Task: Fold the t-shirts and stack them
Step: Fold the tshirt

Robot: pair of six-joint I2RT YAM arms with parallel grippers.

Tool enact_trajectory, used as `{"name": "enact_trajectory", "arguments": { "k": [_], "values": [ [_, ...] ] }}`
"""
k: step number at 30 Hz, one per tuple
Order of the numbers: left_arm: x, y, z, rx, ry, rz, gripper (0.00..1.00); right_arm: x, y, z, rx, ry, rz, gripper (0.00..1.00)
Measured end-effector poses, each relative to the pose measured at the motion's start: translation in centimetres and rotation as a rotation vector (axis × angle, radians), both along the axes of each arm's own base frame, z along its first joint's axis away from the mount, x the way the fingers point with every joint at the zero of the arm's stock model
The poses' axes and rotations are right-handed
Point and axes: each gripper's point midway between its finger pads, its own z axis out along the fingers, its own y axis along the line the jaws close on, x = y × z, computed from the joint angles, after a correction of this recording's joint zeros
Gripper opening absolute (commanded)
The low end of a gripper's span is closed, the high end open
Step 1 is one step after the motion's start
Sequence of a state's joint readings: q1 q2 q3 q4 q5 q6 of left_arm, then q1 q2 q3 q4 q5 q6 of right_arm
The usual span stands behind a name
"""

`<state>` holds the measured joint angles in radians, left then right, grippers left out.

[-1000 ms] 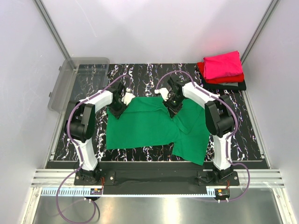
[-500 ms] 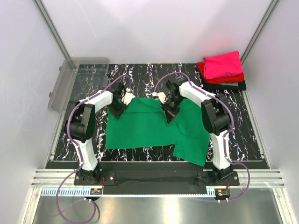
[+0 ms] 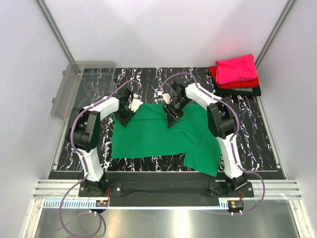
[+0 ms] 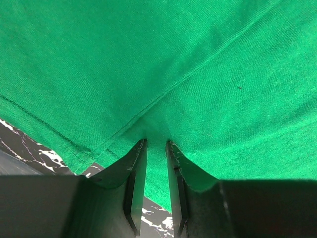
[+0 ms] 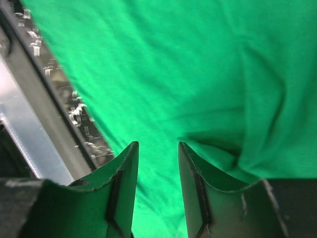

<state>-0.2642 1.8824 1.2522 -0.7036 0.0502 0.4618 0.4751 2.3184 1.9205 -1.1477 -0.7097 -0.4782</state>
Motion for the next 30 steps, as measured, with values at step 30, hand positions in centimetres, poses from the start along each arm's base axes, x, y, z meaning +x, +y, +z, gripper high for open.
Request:
{"name": "enact_trajectory", "arguments": {
  "k": [30],
  "values": [
    [11.8, -0.6, 0.3, 0.077, -0.097, 0.023, 0.28, 13.9, -20.2, -3.1, -0.291, -0.326, -0.399, 0.43]
  ]
}}
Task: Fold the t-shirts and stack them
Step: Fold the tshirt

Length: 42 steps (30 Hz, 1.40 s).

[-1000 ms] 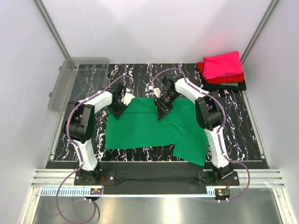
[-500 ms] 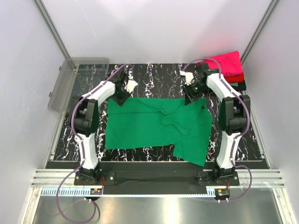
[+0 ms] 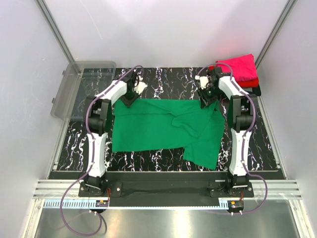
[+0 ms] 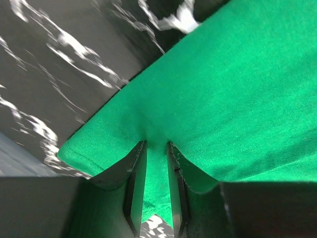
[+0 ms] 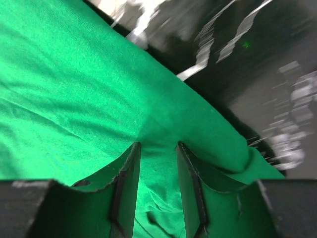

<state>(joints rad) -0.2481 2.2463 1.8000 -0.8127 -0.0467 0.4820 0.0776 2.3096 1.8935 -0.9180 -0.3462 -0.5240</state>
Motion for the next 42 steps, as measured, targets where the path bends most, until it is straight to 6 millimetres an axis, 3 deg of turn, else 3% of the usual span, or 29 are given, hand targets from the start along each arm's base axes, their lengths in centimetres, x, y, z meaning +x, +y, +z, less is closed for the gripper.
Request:
{"name": "enact_trajectory", "arguments": {
  "k": [8, 12, 18, 25, 29, 36, 39, 42],
  "values": [
    [6.2, -0.5, 0.3, 0.03, -0.096, -0.004, 0.31, 7.4, -1.5, 0.2, -0.037, -0.14, -0.036, 0.43],
    [8.7, -0.7, 0.6, 0.043, -0.146, -0.012, 0.35, 10.0, -1.8, 0.2, -0.039, -0.187, -0.035, 0.44],
    [10.6, -0.7, 1.0, 0.072, -0.21, -0.027, 0.47, 10.2, -1.9, 0.1, -0.04, -0.187, -0.036, 0.44],
    [12.0, -0.7, 1.7, 0.102, -0.276, -0.036, 0.5, 9.6, -2.3, 0.0, -0.051, -0.18, -0.044, 0.44],
    [12.0, -0.3, 1.0, 0.123, -0.28, -0.034, 0.49, 8.5, -2.7, 0.1, -0.064, -0.158, -0.053, 0.44],
    [11.5, -0.5, 1.9, 0.113, -0.306, 0.006, 0.5, 7.5, -3.1, 0.2, -0.081, -0.129, -0.064, 0.45],
    [9.2, -0.4, 3.9, 0.102, -0.302, 0.011, 0.5, 7.1, -3.1, 0.6, -0.084, -0.118, -0.062, 0.46],
    [5.3, -0.1, 7.6, 0.087, -0.306, 0.0, 0.48, 5.6, -2.9, 2.0, -0.07, -0.107, -0.049, 0.47]
  ]
}}
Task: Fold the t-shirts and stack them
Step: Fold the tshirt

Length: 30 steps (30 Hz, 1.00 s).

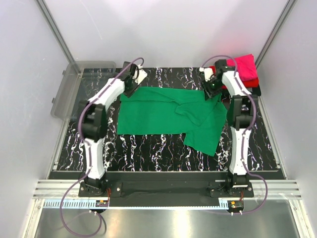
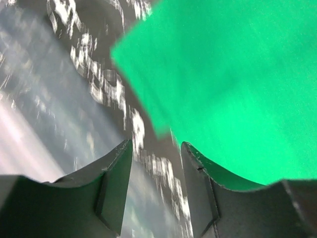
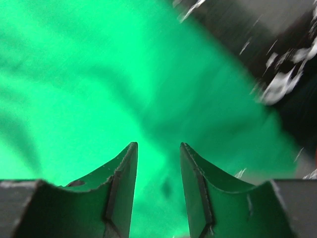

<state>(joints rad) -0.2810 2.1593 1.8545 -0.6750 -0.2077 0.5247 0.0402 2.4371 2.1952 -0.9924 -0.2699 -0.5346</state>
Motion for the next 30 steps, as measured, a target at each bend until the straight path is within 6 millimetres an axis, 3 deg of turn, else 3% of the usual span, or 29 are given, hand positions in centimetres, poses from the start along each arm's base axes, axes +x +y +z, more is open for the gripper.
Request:
{"name": "enact_trajectory", "arguments": {
  "k": [3, 6, 8, 10, 13, 17, 24, 30],
  "values": [
    [-5.3, -0.1, 4.1, -0.044, -0.015, -0.04, 0.43, -3.7, 0.7, 2.9, 0.039, 0.002, 0.035, 0.47],
    [-10.2, -0.3, 4.9, -0.084, 0.021, -0.087, 0.42, -8.9, 1.1, 5.2, 0.063, 0.009, 0.09, 0.48],
    [-12.8, -0.2, 3.1, -0.087, 0.089, -0.106, 0.43, -12.6, 1.2, 5.6, 0.063, 0.021, 0.134, 0.48],
    [-15.2, 0.4, -0.4, -0.067, 0.188, -0.109, 0.44, -15.7, 1.1, 4.7, 0.061, 0.047, 0.172, 0.48],
    [-18.2, 1.4, -5.5, -0.029, 0.348, -0.093, 0.44, -19.9, 0.8, 1.7, 0.055, 0.139, 0.21, 0.47],
    [-18.7, 1.7, -7.9, -0.023, 0.412, -0.063, 0.44, -23.0, 0.5, -1.0, 0.052, 0.228, 0.227, 0.47],
    [-17.7, 1.5, -8.0, -0.047, 0.382, -0.029, 0.42, -22.4, -0.3, -1.9, 0.003, 0.193, 0.257, 0.46],
    [-18.6, 2.0, -8.0, -0.048, 0.345, -0.031, 0.41, -24.1, -0.8, -2.4, -0.023, 0.177, 0.288, 0.46]
  ]
}}
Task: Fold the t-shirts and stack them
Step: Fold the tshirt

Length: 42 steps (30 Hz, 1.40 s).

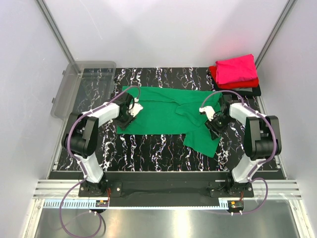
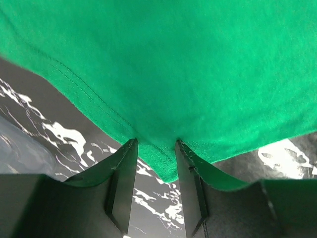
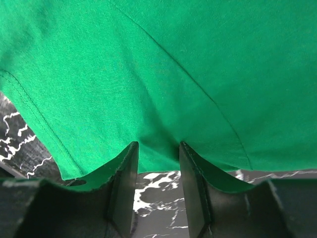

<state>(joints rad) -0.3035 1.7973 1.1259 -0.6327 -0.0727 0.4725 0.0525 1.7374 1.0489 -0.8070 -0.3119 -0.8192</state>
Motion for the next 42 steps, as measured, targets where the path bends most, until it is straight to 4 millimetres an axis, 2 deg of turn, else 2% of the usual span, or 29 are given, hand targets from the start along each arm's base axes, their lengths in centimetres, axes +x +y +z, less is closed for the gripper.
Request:
{"name": "enact_trajectory", "arguments": {
  "k": [5, 10, 11, 12, 14, 15, 17, 18, 20, 21, 22, 23, 25, 28, 30, 34, 38, 42],
  "values": [
    [-1.4, 0.6, 0.0, 0.009, -0.006, 0.0, 0.41, -2.0, -0.1, 0.0, 0.0, 0.004, 0.004, 0.45],
    [-2.1, 0.9, 0.2, 0.018, 0.005, -0.013, 0.4, -2.9, -0.2, 0.2, -0.005, 0.002, 0.003, 0.45],
    [-2.4, 1.0, 0.5, 0.021, 0.016, -0.013, 0.42, -3.0, -0.3, 0.4, -0.008, 0.001, 0.003, 0.54],
    [-2.5, 1.1, 1.0, 0.022, 0.021, -0.013, 0.43, -3.1, -0.3, 0.8, -0.009, -0.006, 0.003, 0.66],
    [-2.5, 1.0, 2.9, 0.018, 0.009, -0.013, 0.48, -2.9, -0.3, 2.5, -0.004, -0.064, 0.011, 0.96],
    [-2.0, 0.9, 4.5, 0.008, -0.019, -0.012, 0.51, -2.5, -0.2, 3.9, 0.002, -0.127, 0.03, 1.0],
    [-0.6, 0.3, 8.2, -0.028, -0.11, -0.007, 0.56, -1.8, 0.2, 7.7, 0.029, -0.295, 0.089, 1.0],
    [0.1, 0.0, 10.1, -0.048, -0.159, -0.006, 0.62, -1.8, 0.5, 9.7, 0.043, -0.389, 0.132, 1.0],
    [0.7, -0.3, 13.0, -0.083, -0.238, -0.004, 0.66, -2.9, 1.2, 12.8, 0.071, -0.538, 0.233, 1.0],
    [0.7, -0.3, 14.0, -0.095, -0.262, -0.002, 0.66, -4.0, 1.5, 13.2, 0.08, -0.569, 0.287, 1.0],
    [0.5, -0.3, 14.5, -0.103, -0.274, 0.002, 0.66, -5.5, 1.8, 13.3, 0.09, -0.58, 0.34, 0.89],
    [0.2, -0.2, 14.7, -0.104, -0.273, 0.005, 0.65, -6.6, 1.9, 12.9, 0.094, -0.574, 0.388, 0.85],
    [-0.4, 0.1, 14.2, -0.102, -0.255, 0.012, 0.6, -9.3, 2.0, 10.6, 0.101, -0.516, 0.491, 0.72],
    [-2.1, 0.8, 11.5, -0.075, -0.183, 0.019, 0.57, -12.8, 1.4, 6.2, 0.091, -0.422, 0.613, 0.64],
    [-3.4, 1.5, 9.7, -0.052, -0.129, 0.023, 0.57, -14.1, 1.1, 4.8, 0.075, -0.429, 0.681, 0.58],
    [-5.2, 2.9, 7.5, -0.013, -0.063, 0.037, 0.54, -14.0, 1.4, 5.2, 0.051, -0.55, 0.794, 0.57],
    [-5.2, 3.3, 7.3, -0.012, -0.063, 0.055, 0.54, -13.8, 1.9, 5.1, 0.063, -0.582, 0.859, 0.56],
    [-4.9, 3.5, 7.4, -0.014, -0.071, 0.065, 0.54, -14.1, 2.0, 4.1, 0.093, -0.518, 0.88, 0.52]
  ]
}}
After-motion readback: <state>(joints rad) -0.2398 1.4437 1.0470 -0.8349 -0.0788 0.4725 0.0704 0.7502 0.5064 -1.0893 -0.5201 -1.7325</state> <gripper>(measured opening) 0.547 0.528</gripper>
